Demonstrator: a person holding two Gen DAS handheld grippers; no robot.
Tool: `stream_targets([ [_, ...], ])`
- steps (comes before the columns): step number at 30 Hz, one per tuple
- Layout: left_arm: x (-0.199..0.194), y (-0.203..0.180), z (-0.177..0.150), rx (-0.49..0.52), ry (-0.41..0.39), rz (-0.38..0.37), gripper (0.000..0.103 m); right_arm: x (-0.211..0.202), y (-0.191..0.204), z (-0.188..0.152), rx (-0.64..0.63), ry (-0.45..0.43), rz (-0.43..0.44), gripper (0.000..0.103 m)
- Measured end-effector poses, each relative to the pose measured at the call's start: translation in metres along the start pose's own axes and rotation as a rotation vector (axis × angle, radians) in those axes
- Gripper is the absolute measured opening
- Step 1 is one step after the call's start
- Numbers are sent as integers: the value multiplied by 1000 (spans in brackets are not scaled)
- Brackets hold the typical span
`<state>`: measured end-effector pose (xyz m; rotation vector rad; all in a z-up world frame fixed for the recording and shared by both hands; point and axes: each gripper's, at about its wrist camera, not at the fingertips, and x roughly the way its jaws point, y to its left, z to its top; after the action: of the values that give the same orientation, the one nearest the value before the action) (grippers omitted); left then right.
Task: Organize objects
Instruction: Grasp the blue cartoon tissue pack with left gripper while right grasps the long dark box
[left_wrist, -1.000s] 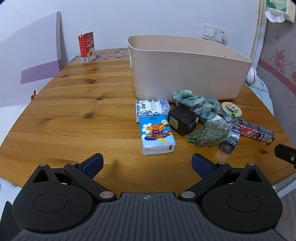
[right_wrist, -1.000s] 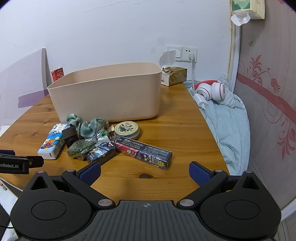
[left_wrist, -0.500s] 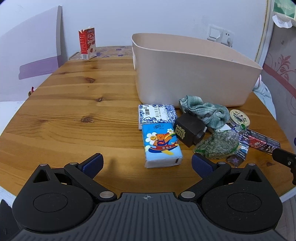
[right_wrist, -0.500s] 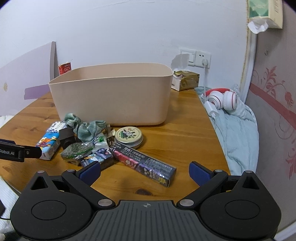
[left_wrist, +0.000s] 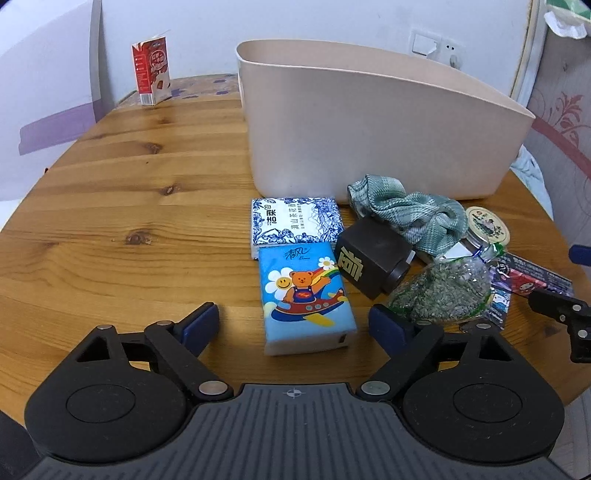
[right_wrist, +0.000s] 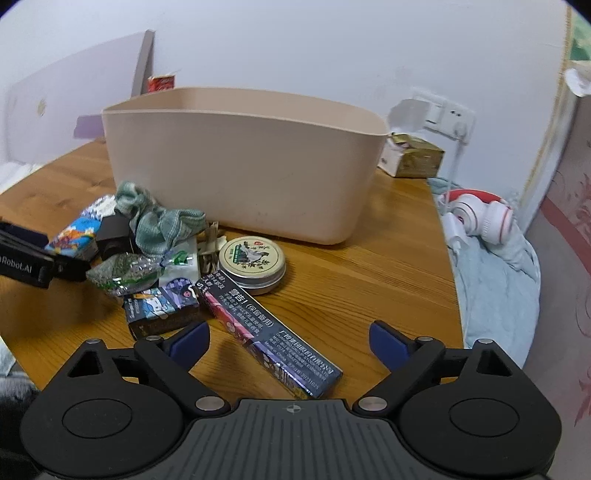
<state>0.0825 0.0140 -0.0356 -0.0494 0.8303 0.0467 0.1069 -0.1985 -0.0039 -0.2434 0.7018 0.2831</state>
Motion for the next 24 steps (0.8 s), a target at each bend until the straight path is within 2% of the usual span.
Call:
stream_targets([
  [5, 3, -4, 1, 32, 0, 11, 89, 13, 0, 1, -21, 40, 29, 78],
  [8, 2, -1, 2, 28, -9, 14, 77, 14, 3, 1, -32, 45, 48, 65],
  [10, 0, 1, 3, 25, -13, 18, 64, 13, 7, 2, -46, 46, 61, 59],
  [12, -1, 3, 4, 22, -17, 19, 53, 11, 10, 1, -62, 44, 72, 48],
  [13, -1, 4, 4, 22, -18, 20, 48, 10, 12, 1, -70, 46, 76, 46],
  [15, -2, 5, 5, 23, -18, 17, 47, 8, 15, 1, -84, 45, 85, 38],
  [19, -4, 6, 4, 25, -17, 10, 46, 1, 23, -2, -101, 47, 107, 31],
  [21, -6, 7, 4, 24, -18, 2, 46, -1, 24, -2, -96, 50, 118, 23],
  [24, -13, 8, 4, 29, -31, -1, 46, -6, 25, -3, -89, 45, 121, 23],
])
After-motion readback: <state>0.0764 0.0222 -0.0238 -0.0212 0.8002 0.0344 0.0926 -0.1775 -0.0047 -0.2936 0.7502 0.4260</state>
